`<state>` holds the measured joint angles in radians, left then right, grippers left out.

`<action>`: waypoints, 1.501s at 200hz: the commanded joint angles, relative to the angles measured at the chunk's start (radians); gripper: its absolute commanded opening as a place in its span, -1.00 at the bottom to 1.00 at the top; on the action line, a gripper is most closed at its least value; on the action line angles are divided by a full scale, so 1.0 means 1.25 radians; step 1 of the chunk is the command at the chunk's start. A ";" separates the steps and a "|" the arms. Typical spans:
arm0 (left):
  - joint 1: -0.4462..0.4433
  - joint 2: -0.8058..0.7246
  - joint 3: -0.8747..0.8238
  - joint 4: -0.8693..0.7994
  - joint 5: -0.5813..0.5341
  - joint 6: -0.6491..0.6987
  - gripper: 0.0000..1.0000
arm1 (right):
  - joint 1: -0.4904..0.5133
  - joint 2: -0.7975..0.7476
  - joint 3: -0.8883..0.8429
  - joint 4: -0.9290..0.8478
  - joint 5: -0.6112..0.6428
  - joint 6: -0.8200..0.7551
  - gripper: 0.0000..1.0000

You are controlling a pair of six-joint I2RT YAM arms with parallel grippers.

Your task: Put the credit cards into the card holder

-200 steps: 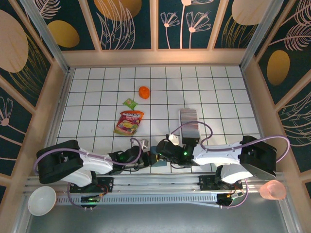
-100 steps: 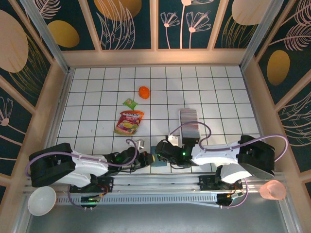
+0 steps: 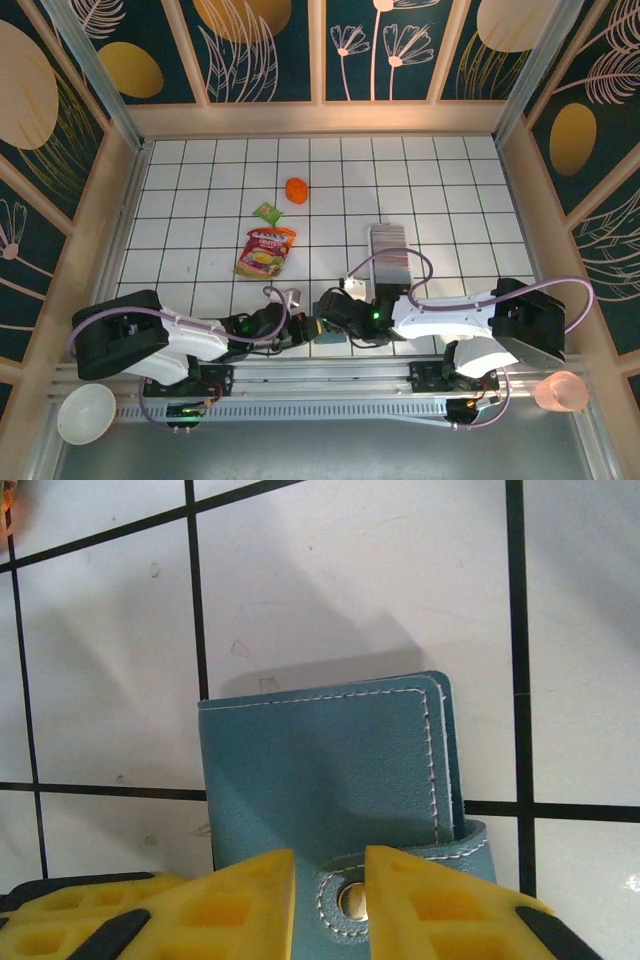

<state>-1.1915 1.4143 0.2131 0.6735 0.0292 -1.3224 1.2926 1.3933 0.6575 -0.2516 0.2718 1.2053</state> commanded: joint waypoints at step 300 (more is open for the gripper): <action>-0.003 -0.056 0.018 -0.125 -0.033 0.004 -1.00 | 0.102 0.035 -0.001 -0.021 0.127 0.113 -0.82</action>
<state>-1.1915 1.4151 0.2153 0.6704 0.0425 -1.3365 1.4471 1.4593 0.6220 -0.1761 0.4675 1.4265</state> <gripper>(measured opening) 0.039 0.082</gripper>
